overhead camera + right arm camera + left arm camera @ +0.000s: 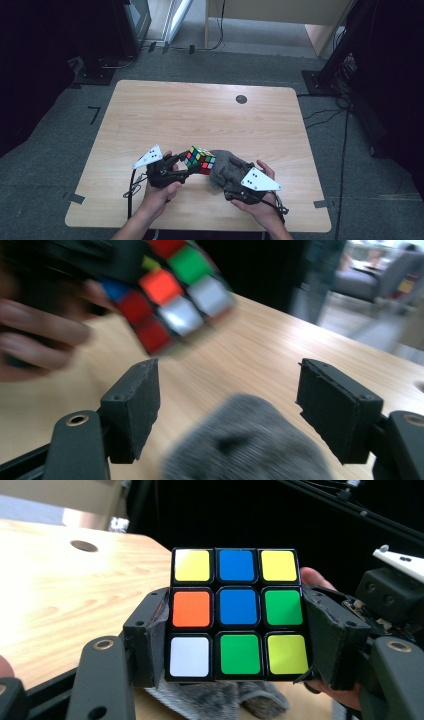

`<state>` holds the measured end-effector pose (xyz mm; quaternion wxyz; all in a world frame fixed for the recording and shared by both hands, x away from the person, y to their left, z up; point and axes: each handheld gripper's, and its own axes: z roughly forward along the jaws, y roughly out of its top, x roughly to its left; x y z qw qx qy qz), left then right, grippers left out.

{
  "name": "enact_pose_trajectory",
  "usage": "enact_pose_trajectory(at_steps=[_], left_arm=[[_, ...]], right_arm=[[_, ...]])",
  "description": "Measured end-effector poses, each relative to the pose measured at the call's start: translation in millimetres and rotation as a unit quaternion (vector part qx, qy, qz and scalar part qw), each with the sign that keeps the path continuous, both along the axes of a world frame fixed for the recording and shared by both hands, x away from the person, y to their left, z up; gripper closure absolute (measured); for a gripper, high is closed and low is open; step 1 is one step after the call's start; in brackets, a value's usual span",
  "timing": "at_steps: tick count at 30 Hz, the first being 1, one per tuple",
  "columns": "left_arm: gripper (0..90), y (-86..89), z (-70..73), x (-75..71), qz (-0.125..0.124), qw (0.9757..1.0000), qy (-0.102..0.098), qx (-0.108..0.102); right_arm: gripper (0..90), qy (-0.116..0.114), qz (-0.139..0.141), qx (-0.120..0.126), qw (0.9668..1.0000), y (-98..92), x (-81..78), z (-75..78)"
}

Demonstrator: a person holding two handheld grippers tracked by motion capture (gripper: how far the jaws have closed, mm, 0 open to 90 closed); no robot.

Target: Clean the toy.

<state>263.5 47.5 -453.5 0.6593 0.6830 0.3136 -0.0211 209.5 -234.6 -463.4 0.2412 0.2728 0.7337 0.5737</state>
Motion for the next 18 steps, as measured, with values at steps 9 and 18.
enact_pose_trajectory(at_steps=[9,18], left_arm=[[34.5,-11.2,1.1,-1.7,-0.032,0.9991,0.025,0.013],[34.5,-21.3,2.5,-4.4,-0.043,0.9969,0.057,0.032]], right_arm=[[20.9,-0.057,0.025,-0.021,0.9978,13.2,-7.6,-0.3],[27.5,-0.094,0.011,-0.052,0.9941,23.2,-11.7,-4.2]])
